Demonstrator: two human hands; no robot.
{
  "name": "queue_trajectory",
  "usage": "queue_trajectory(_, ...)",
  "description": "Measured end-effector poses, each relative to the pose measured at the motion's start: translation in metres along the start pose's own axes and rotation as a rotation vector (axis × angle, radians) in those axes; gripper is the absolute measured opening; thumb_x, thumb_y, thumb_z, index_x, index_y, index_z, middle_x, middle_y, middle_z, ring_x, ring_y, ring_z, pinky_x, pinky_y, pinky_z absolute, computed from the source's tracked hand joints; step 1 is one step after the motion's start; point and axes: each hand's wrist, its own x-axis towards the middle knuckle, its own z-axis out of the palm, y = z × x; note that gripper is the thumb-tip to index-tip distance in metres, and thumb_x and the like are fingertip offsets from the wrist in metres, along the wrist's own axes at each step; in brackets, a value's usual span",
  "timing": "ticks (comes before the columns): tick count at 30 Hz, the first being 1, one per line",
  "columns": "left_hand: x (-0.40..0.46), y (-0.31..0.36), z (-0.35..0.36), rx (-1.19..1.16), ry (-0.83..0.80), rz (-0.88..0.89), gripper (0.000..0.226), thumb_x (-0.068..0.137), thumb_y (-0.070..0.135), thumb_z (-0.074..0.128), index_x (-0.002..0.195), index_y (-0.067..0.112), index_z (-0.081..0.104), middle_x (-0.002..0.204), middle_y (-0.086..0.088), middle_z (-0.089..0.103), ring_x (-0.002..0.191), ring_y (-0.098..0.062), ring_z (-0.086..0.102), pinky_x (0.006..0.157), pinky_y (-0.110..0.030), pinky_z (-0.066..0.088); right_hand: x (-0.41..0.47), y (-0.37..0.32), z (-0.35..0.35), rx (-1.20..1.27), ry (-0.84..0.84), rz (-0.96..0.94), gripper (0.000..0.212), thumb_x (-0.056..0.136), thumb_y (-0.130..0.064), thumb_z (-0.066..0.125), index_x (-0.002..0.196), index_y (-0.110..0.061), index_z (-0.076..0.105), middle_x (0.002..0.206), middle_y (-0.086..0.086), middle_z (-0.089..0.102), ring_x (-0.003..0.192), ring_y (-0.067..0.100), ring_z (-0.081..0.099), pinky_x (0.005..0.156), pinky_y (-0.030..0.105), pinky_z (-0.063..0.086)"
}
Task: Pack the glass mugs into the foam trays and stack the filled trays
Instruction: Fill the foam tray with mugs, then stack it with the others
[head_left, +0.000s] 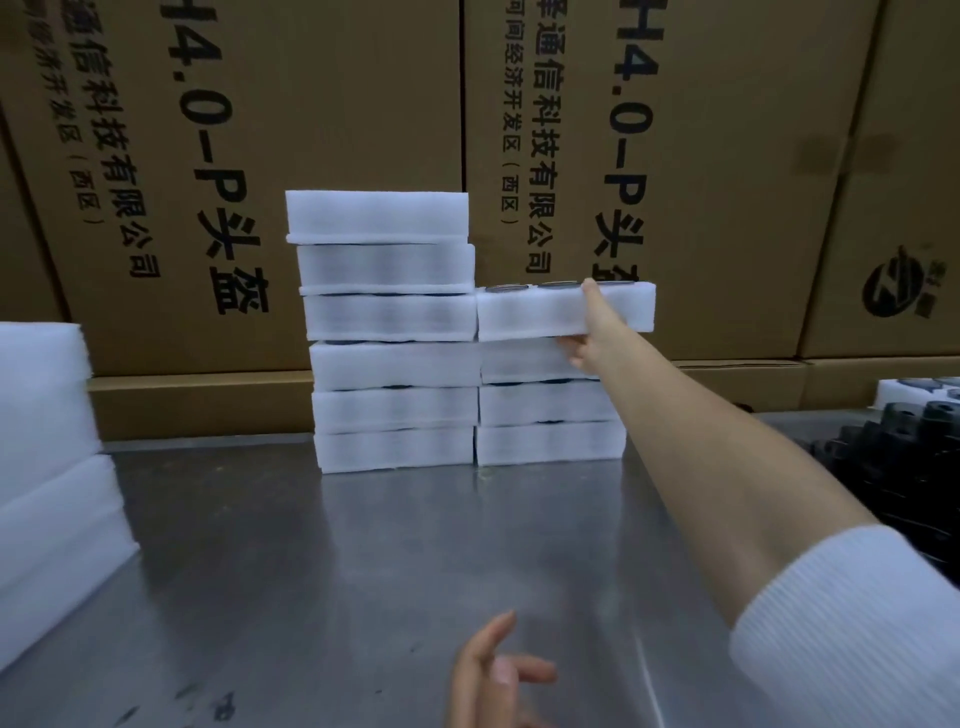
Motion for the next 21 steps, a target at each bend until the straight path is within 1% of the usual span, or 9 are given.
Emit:
queue_trajectory(1, -0.002, 0.005, 0.002, -0.004, 0.039, -0.005, 0.037, 0.051, 0.001, 0.072, 0.082, 0.007, 0.054, 0.040, -0.015, 0.055, 0.018, -0.009, 0.032, 0.025, -0.012, 0.026, 0.002, 0.002, 0.001, -0.060, -0.022, -0.023, 0.076, 0.078, -0.056, 0.068, 0.135, -0.016, 0.041, 0.123, 0.002, 0.057, 0.103, 0.019, 0.062, 0.075, 0.029, 0.052)
queue_trajectory(2, -0.001, 0.003, 0.003, -0.006, 0.049, 0.022, 0.045, 0.046, 0.031, 0.065, 0.083, 0.007, 0.054, 0.039, -0.015, 0.055, 0.019, -0.007, 0.030, 0.026, -0.011, 0.025, 0.004, 0.005, 0.003, -0.150, -0.050, -0.039, 0.087, 0.076, -0.058, 0.069, 0.141, -0.014, 0.034, 0.127, 0.002, 0.054, 0.109, 0.018, 0.059, 0.085, 0.030, 0.048)
queue_trajectory(4, -0.002, 0.002, 0.005, -0.033, 0.081, 0.053, 0.041, 0.056, 0.034, 0.038, 0.084, 0.008, 0.053, 0.040, -0.014, 0.055, 0.020, -0.007, 0.030, 0.026, -0.010, 0.024, 0.005, 0.011, 0.009, -0.392, -0.063, -0.059, 0.102, 0.074, -0.057, 0.070, 0.147, -0.007, 0.019, 0.140, 0.006, 0.042, 0.123, 0.023, 0.047, 0.101, 0.034, 0.039)
queue_trajectory(7, -0.005, 0.001, 0.006, -0.014, 0.078, 0.057, 0.057, 0.050, 0.044, 0.053, 0.091, 0.004, 0.054, 0.039, -0.013, 0.055, 0.020, -0.008, 0.031, 0.026, -0.011, 0.025, 0.008, 0.014, 0.008, -0.686, 0.044, -0.117, 0.106, 0.079, -0.053, 0.068, 0.147, 0.001, 0.007, 0.144, 0.012, 0.033, 0.128, 0.030, 0.039, 0.100, 0.035, 0.035)
queue_trajectory(10, -0.003, -0.002, 0.006, 0.016, 0.081, 0.071, 0.039, 0.057, 0.029, 0.040, 0.085, 0.007, 0.055, 0.039, -0.013, 0.055, 0.020, -0.007, 0.030, 0.027, -0.011, 0.024, 0.014, 0.026, 0.007, -0.740, 0.003, -0.142, 0.076, 0.083, -0.052, 0.064, 0.136, -0.006, 0.036, 0.132, 0.010, 0.047, 0.117, 0.029, 0.049, 0.099, 0.039, 0.043)
queue_trajectory(13, -0.002, -0.005, 0.005, 0.026, 0.074, 0.091, 0.033, 0.054, 0.018, 0.037, 0.080, 0.009, 0.055, 0.040, -0.014, 0.055, 0.020, -0.006, 0.028, 0.027, -0.011, 0.023, 0.014, 0.036, 0.020, -0.846, -0.076, -0.204, 0.036, 0.098, -0.046, 0.040, 0.103, -0.014, 0.056, 0.119, 0.011, 0.057, 0.090, 0.019, 0.054, 0.089, 0.030, 0.049)
queue_trajectory(16, -0.001, -0.008, 0.003, 0.070, 0.084, 0.114, 0.035, 0.055, 0.019, 0.036, 0.082, 0.012, 0.056, 0.040, -0.013, 0.056, 0.021, -0.005, 0.029, 0.029, -0.011, 0.026, 0.007, 0.035, 0.033, -0.995, 0.015, -0.218, 0.044, 0.102, -0.040, 0.030, 0.117, -0.010, 0.058, 0.128, 0.011, 0.056, 0.101, 0.025, 0.051, 0.095, 0.035, 0.043)
queue_trajectory(18, -0.001, -0.008, 0.004, 0.096, 0.086, 0.152, 0.037, 0.055, 0.020, 0.035, 0.086, 0.015, 0.055, 0.041, -0.012, 0.057, 0.022, -0.002, 0.032, 0.032, -0.011, 0.028, 0.006, 0.035, 0.034, -1.104, 0.105, -0.273, 0.045, 0.102, -0.039, 0.031, 0.125, -0.009, 0.056, 0.128, 0.011, 0.055, 0.112, 0.028, 0.052, 0.087, 0.035, 0.040)
queue_trajectory(21, -0.003, -0.005, 0.004, 0.102, 0.095, 0.144, 0.043, 0.053, 0.040, 0.057, 0.087, 0.013, 0.056, 0.040, -0.013, 0.056, 0.022, 0.000, 0.033, 0.034, -0.010, 0.028, 0.012, 0.038, 0.028, -1.240, 0.207, -0.373, 0.046, 0.099, -0.045, 0.036, 0.110, -0.009, 0.062, 0.116, 0.010, 0.062, 0.106, 0.027, 0.056, 0.083, 0.035, 0.039)
